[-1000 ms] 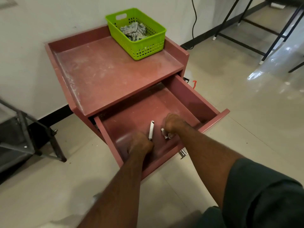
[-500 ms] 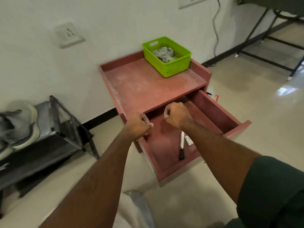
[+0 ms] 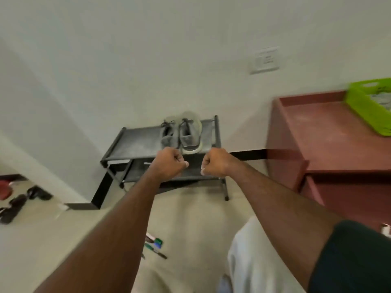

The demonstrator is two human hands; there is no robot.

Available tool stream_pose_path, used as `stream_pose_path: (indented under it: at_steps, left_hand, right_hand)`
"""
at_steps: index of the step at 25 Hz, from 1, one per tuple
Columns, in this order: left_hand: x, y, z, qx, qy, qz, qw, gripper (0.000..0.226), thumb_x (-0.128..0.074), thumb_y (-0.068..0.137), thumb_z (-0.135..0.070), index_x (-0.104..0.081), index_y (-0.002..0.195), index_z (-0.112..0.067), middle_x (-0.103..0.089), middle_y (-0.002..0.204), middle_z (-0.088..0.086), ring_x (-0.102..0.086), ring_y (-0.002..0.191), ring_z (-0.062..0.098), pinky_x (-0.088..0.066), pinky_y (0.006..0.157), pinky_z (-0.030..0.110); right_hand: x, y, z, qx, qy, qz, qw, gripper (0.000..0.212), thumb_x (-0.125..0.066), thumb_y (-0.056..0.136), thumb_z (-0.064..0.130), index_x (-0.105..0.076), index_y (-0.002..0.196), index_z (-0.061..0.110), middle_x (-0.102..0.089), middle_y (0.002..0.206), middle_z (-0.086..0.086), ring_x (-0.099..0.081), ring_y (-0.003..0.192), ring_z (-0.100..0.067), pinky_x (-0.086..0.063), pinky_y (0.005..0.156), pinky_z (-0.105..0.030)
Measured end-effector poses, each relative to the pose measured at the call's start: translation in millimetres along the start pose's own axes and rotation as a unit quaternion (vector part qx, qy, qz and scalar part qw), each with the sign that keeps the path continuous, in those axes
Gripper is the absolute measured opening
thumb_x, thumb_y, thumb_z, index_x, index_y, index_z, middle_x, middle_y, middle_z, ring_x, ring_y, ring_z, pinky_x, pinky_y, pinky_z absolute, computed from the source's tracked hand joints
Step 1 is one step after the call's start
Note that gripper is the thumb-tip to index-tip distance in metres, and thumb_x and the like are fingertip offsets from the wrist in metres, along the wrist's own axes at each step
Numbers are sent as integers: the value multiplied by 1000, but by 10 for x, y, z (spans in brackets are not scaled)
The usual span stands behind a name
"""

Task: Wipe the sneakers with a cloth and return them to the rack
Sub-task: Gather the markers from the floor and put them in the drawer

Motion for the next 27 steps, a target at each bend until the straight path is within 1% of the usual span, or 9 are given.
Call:
stream_pose_path:
  at_steps: [2, 4, 7, 10, 14, 17, 20, 23, 27]
  left_hand:
    - [223, -126, 695, 59, -24, -17, 998, 18, -75, 85, -23, -67, 80, -8, -72, 69, 3, -70, 58, 10, -52, 56, 22]
    - [296, -245, 1412, 112, -33, -12, 993, 18, -73, 88, -25, -67, 85, -8, -74, 74, 6, -73, 67, 15, -53, 58, 26]
    - [216, -399, 2403, 195, -62, -9, 979, 19, -73, 89, -22, -66, 88, -5, -74, 81, 12, -73, 67, 17, -47, 50, 23]
    - [-31, -529, 3273, 274, -96, -2, 957, 18, -73, 89, -15, -66, 90, 3, -74, 82, 16, -71, 62, 18, -44, 40, 18]
    - [-439, -806, 4305, 381, -144, -26, 913, 13, -72, 86, -11, -67, 85, 1, -74, 78, 17, -70, 61, 25, -39, 34, 18]
    - [-881, -1140, 4957, 471, -167, -49, 865, 13, -71, 84, -14, -66, 76, -5, -73, 74, 18, -66, 59, 27, -38, 38, 20]
    - [-1409, -1406, 5316, 533, -184, -32, 825, 16, -70, 85, -17, -68, 76, -4, -74, 75, 18, -65, 56, 25, -39, 40, 20]
    - [-1802, -1461, 5416, 541, -202, -21, 816, 20, -73, 85, -23, -70, 80, -4, -75, 74, 13, -71, 58, 23, -43, 42, 21]
    - [-2309, -1469, 5475, 568, -219, -31, 793, 34, -83, 72, -41, -71, 76, -11, -75, 79, 11, -74, 73, 29, -61, 65, 35]
  right_hand:
    - [-573, 169, 392, 4, -6, 85, 996, 7, -78, 79, 24, -76, 82, 18, -76, 80, -2, -72, 69, -14, -59, 63, -30]
    - [-1139, 345, 687, 25, -16, 120, 992, 6, -75, 80, 22, -76, 84, 17, -75, 78, -5, -71, 64, -14, -56, 57, -27]
    - [-1970, 577, 892, 36, -52, 167, 984, 10, -76, 82, 24, -76, 89, 17, -74, 85, -5, -72, 74, -16, -61, 73, -33]
    - [-2809, 879, 884, 19, -74, 192, 979, 15, -77, 81, 25, -75, 94, 17, -72, 95, -4, -70, 86, -20, -59, 83, -36]
    - [-3855, 1148, 611, -10, -91, 215, 972, 14, -69, 76, 19, -75, 88, 20, -73, 100, -5, -69, 91, -24, -59, 85, -36]
    - [-4460, 1184, 369, -38, -104, 235, 966, 16, -71, 73, 18, -75, 88, 19, -71, 99, -8, -69, 89, -28, -60, 82, -39]
    - [-4880, 1269, 275, -49, -105, 213, 970, 19, -68, 79, 20, -73, 98, 17, -65, 103, -9, -67, 91, -30, -58, 82, -36]
    - [-5140, 1356, 245, -58, -96, 198, 974, 17, -66, 82, 18, -73, 98, 17, -68, 100, -7, -67, 87, -29, -58, 79, -33]
    - [-5365, 1362, 88, -60, -121, 206, 969, 20, -69, 79, 24, -72, 97, 17, -69, 98, -7, -68, 87, -28, -59, 79, -35]
Point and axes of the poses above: each hand's wrist, its own y-axis towards the middle knuckle, its own x-axis out of the back of the hand, z = x × y, the point moved 7 cm from there along y, towards the middle knuckle
